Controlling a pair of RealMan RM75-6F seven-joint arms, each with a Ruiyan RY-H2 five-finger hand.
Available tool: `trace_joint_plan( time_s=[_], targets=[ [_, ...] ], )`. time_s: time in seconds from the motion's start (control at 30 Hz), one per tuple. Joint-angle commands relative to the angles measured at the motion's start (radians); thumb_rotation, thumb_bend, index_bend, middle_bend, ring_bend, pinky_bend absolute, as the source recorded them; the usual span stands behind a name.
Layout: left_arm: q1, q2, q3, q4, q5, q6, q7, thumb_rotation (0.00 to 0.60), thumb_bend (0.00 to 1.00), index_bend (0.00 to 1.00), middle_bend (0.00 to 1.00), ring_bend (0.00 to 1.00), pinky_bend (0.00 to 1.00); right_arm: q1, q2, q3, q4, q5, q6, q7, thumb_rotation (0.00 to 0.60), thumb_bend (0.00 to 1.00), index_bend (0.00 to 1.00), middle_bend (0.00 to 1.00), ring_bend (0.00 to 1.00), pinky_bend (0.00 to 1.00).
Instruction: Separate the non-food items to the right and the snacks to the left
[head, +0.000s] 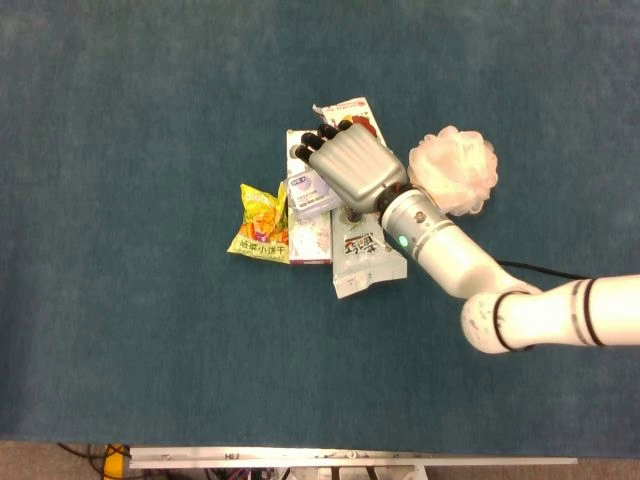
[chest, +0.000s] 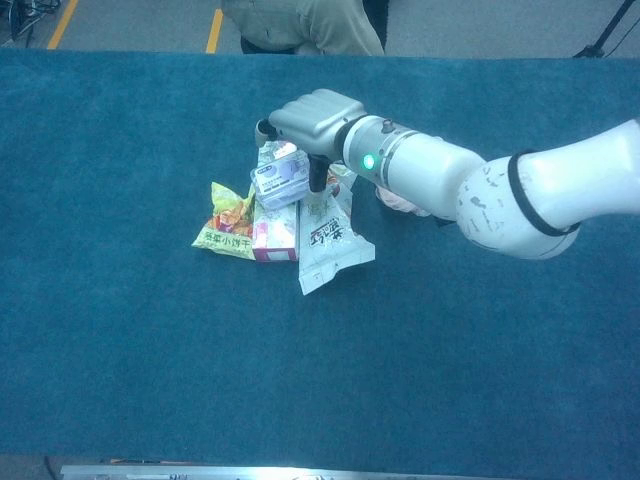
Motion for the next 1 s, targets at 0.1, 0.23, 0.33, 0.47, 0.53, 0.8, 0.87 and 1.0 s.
trace_joint_plan(
  time_s=[0.1,0.23,0.33,0.47,0.53,0.8,0.87,1.0],
  targets=[
    [0.000,-0.004,0.002,0.003,0.004,-0.003,-0.006,0.600,0.23,0.00,0.01,0.00,0.03,0.042,-0.039,-0.016,0.041,0.060,0.005,-0.029,0.600,0.00,0.32,0.29,0.25,0.26],
    [0.004,-0.008,0.004,0.010,0.004,-0.002,-0.013,0.600,0.23,0.00,0.01,0.00,0.03,0.051,-0.052,-0.023,0.059,0.070,0.021,-0.029,0.600,0.00,0.39,0.37,0.39,0.29],
    [0.006,-0.010,0.004,0.012,0.003,-0.002,-0.016,0.600,0.23,0.00,0.01,0.00,0.03,0.048,-0.048,-0.026,0.063,0.074,0.023,-0.019,0.600,0.00,0.43,0.39,0.45,0.37],
    [0.008,-0.013,0.004,0.019,0.000,-0.003,-0.021,0.600,0.23,0.00,0.01,0.00,0.03,0.027,-0.019,-0.025,0.048,0.054,0.027,0.025,0.600,0.01,0.44,0.41,0.48,0.40],
    [0.007,-0.014,0.004,0.021,0.000,-0.005,-0.023,0.600,0.23,0.00,0.01,0.00,0.03,0.009,0.008,-0.022,0.026,0.032,0.033,0.056,0.600,0.01,0.45,0.41,0.49,0.41],
    [-0.002,-0.012,-0.002,0.025,0.002,-0.015,-0.022,0.600,0.23,0.00,0.01,0.00,0.03,-0.095,0.180,-0.047,-0.137,-0.104,0.080,0.171,0.600,0.01,0.45,0.41,0.49,0.41],
    [-0.008,-0.012,-0.003,0.022,0.004,-0.022,-0.017,0.600,0.23,0.00,0.01,0.00,0.03,-0.127,0.230,-0.073,-0.176,-0.141,0.088,0.192,0.600,0.01,0.45,0.41,0.49,0.41],
    [-0.025,-0.016,-0.006,0.020,0.006,-0.046,-0.010,0.600,0.23,0.00,0.01,0.00,0.03,-0.189,0.305,-0.129,-0.229,-0.211,0.101,0.229,0.600,0.01,0.45,0.41,0.49,0.41]
  ],
)
